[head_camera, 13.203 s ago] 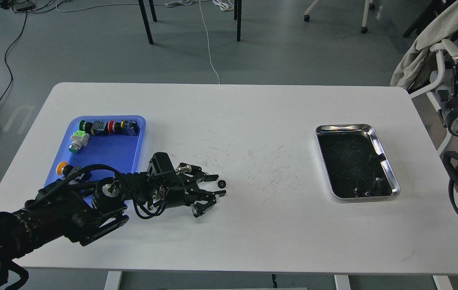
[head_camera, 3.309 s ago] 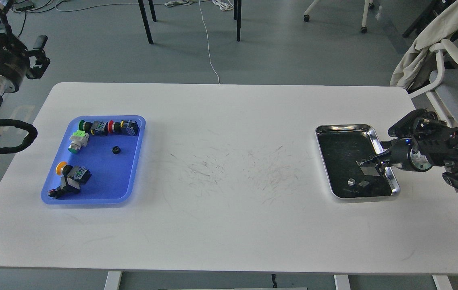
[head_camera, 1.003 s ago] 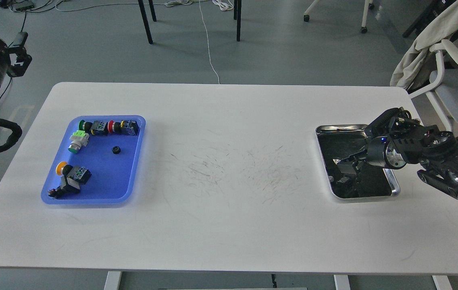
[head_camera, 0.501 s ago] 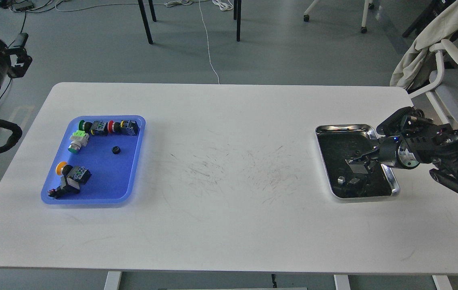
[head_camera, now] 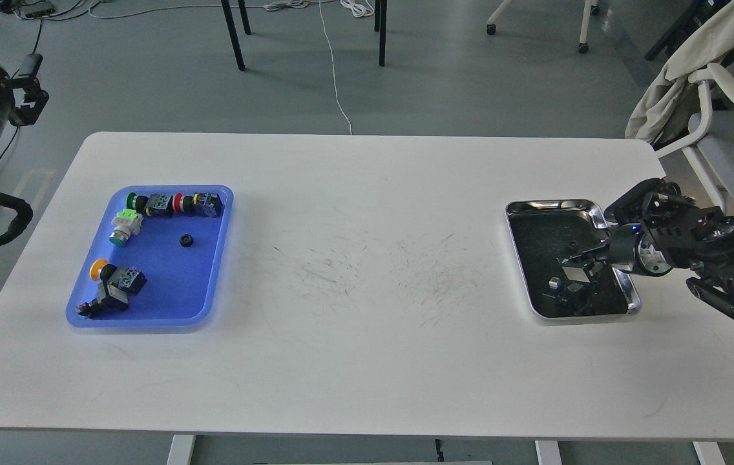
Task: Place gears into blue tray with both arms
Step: 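Close the right gripper on the small black part in the metal tray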
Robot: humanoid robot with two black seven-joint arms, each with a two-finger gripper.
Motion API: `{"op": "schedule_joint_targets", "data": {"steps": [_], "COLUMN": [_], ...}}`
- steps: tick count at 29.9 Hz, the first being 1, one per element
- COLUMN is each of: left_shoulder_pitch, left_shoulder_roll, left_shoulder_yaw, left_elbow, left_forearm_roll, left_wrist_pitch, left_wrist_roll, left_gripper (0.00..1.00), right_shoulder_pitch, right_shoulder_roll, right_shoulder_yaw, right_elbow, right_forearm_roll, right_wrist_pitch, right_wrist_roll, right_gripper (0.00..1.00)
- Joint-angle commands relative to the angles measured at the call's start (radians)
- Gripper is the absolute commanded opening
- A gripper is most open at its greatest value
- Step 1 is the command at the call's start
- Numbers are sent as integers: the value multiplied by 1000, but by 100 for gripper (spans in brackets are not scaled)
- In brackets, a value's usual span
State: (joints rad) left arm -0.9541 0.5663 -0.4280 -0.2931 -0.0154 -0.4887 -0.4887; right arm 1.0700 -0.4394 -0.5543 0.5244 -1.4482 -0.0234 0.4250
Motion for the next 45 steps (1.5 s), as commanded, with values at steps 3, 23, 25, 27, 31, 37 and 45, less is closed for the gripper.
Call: {"op": "schedule_joint_targets", "data": {"steps": [3, 23, 25, 27, 31, 37, 45], "left_shoulder_pitch": [0, 0, 0, 0, 0, 0, 0], "left_shoulder_roll": [1, 7, 7, 7, 7, 7, 7], "left_shoulder_yaw": [0, 0, 0, 0, 0, 0, 0], "left_elbow": [0, 0, 0, 0, 0, 0, 0], "left_forearm_roll": [2, 0, 0, 2, 2, 0, 2], "left_wrist_pitch": [0, 0, 0, 0, 0, 0, 0], "left_wrist_roll": [0, 0, 0, 0, 0, 0, 0], "left_gripper": [99, 99, 99, 99, 99, 99, 99], "right_shoulder_pitch": [1, 4, 4, 4, 4, 7, 8], "right_shoulder_roll": [11, 15, 13, 13, 13, 13, 15], "right_shoulder_yaw": [1, -12, -13, -16, -16, -30, -36], "right_elbow": [6, 3, 8, 5, 8, 6, 9], "right_forearm_roll": [0, -3, -3, -3, -3, -3, -3], "right_wrist_pitch": [0, 5, 6, 8, 10, 10, 11], "right_wrist_roll": [1, 8, 8, 8, 8, 9, 11], "right_gripper": [77, 44, 42, 37, 30, 17, 1]}}
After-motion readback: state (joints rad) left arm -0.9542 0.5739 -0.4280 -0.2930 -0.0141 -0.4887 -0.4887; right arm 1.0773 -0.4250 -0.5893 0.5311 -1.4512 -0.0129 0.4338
